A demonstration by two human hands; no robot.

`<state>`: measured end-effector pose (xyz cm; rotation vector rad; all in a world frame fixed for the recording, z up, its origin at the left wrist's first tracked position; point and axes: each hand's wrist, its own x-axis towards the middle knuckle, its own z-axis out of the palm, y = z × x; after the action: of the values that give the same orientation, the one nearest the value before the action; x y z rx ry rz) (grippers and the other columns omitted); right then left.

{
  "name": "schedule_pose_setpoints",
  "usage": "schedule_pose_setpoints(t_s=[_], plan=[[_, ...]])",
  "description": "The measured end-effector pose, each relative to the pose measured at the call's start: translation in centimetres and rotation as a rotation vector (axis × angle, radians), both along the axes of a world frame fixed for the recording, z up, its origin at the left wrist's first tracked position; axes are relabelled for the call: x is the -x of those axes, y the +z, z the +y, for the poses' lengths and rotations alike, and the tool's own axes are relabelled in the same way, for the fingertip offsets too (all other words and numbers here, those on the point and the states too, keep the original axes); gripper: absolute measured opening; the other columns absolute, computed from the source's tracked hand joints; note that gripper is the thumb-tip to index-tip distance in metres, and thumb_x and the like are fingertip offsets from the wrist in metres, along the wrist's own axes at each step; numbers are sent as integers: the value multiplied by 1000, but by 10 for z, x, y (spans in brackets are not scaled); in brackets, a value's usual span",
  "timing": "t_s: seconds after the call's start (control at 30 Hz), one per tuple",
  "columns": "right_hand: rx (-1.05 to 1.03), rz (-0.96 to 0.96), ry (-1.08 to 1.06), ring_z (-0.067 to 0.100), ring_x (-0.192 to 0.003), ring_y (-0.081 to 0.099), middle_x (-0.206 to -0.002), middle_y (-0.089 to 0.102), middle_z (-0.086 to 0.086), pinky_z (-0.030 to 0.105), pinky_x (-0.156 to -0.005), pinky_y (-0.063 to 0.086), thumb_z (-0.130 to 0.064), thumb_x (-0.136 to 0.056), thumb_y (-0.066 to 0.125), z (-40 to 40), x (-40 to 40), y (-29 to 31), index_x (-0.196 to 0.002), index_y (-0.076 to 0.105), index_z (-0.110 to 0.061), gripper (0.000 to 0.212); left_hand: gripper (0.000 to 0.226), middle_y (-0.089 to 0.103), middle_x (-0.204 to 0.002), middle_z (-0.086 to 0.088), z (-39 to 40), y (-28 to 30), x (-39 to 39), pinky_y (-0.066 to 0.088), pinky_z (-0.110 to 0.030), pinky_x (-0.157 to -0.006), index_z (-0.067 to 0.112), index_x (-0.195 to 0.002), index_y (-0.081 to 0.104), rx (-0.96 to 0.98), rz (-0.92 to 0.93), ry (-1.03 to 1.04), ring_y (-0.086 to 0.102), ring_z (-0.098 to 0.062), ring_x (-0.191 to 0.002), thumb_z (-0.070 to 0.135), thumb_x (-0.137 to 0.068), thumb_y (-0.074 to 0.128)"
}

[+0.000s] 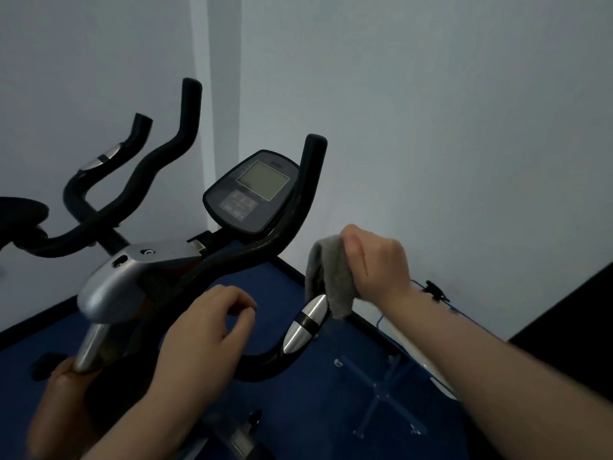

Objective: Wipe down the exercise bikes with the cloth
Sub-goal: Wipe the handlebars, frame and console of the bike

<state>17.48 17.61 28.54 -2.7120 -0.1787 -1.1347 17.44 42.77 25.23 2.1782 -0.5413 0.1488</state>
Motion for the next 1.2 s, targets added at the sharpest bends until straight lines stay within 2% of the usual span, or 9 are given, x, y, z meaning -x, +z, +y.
schedule_pose_setpoints(t_s=[0.13, 0.27, 0.37, 0.63, 0.8, 0.97, 1.07, 1.13, 1.2], plan=[[-775, -118, -441, 15, -49, 48, -54, 48, -7, 25, -47, 32, -59, -91, 8, 49, 13, -34, -86, 59, -16, 67, 12, 59, -83, 20, -1, -2, -1, 38, -17, -63, 36, -78, 58, 2, -12, 7, 52, 7, -87, 26, -85, 56], [-1005, 3, -302, 6, -83, 56, -88, 57, -9, 18, -62, 39, -57, -94, 21, 55, 2, -20, -100, 52, -25, 45, 10, 59, -83, 19, -2, -2, -3, 37, -15, -65, 36, -79, 58, -23, -24, -12, 51, 9, -90, 28, -84, 54], [-1186, -78, -224, -12, -76, 58, -85, 60, -17, 4, -57, 42, -54, -96, 34, 66, -3, -17, -109, 53, -29, 34, 10, 59, -83, 20, -2, -2, -2, 37, -15, -66, 35, -80, 59, -35, -33, -2, 51, 11, -91, 27, -85, 55], [-1029, -103, -294, -4, -67, 58, -76, 58, -18, 17, -50, 45, -58, -94, 34, 73, -3, -22, -104, 44, -33, 29, 12, 59, -82, 20, -2, -2, -2, 36, -14, -65, 36, -78, 59, -77, -45, -20, 51, 10, -90, 26, -86, 58], [-545, -34, -240, 13, -45, 45, -50, 40, -9, 28, -45, 34, -33, -102, 33, 39, 1, -8, -81, 54, -13, 35, 13, 59, -81, 20, -4, -3, -3, 36, -15, -63, 36, -78, 58, -76, -57, -28, 51, 8, -92, 26, -85, 58], [46, 129, -192, 28, -50, 52, -57, 59, 7, 30, -51, 34, -31, -98, 46, 31, -5, 18, -78, 62, -8, 35, 11, 60, -83, 21, -4, -4, -4, 37, -16, -63, 35, -80, 60, -63, -54, -33, 52, 8, -89, 26, -86, 57], [236, -41, -131, 25, -52, 55, -53, 59, 7, 34, -75, 50, -24, -93, 54, 46, 3, 6, -64, 64, -8, 34, 12, 61, -86, 23, 0, -6, -2, 42, -20, -65, 37, -82, 60, 67, -27, 2, 56, 5, -83, 27, -86, 56], [206, -81, -40, 23, -61, 59, -62, 64, 5, 41, -100, 42, -16, -93, 54, 52, 22, -19, -68, 67, -9, 28, 17, 61, -87, 20, 4, -6, 0, 44, -20, -67, 37, -84, 60, 198, -46, 32, 58, 1, -83, 21, -88, 56], [91, -6, 114, 25, -71, 61, -73, 66, 6, 41, -103, 38, -8, -91, 54, 73, 46, -45, -75, 68, -8, 21, 19, 60, -86, 17, 7, -5, 2, 44, -15, -67, 34, -88, 59, 279, -112, 68, 58, -4, -83, 15, -90, 56]])
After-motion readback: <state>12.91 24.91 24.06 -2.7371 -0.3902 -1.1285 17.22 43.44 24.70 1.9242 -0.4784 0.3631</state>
